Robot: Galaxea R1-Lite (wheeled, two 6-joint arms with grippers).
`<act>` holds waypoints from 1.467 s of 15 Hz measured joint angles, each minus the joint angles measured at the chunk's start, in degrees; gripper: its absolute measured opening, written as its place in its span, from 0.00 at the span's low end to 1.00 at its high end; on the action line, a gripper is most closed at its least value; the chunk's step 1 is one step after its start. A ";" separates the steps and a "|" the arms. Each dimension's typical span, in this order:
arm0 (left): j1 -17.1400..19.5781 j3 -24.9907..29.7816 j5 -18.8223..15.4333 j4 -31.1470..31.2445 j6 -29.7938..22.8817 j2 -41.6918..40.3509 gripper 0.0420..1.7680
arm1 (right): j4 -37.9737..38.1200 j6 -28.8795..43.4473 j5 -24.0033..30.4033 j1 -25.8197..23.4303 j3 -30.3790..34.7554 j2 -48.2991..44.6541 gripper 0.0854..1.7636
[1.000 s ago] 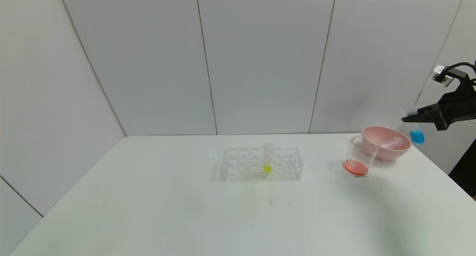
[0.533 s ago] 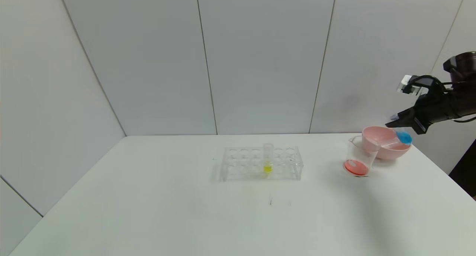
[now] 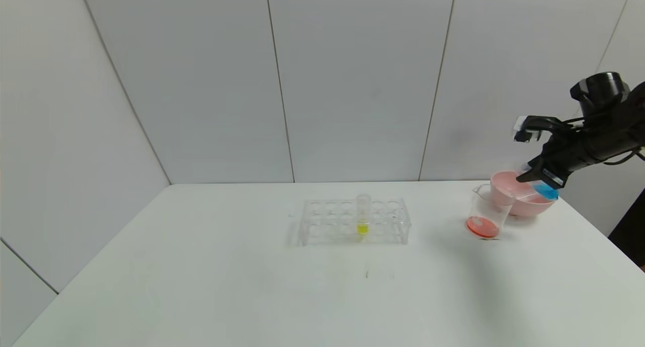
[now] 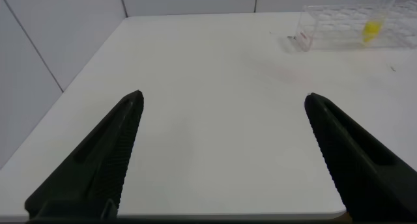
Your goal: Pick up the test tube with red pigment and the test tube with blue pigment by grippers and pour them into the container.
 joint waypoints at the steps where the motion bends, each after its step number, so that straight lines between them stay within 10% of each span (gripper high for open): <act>1: 0.00 0.00 0.00 0.00 0.00 0.00 1.00 | 0.95 -0.72 -1.67 0.57 -0.05 -0.06 0.24; 22: 0.00 0.00 0.00 0.00 0.00 0.00 1.00 | 7.44 -5.51 -23.28 8.61 -0.13 0.33 0.24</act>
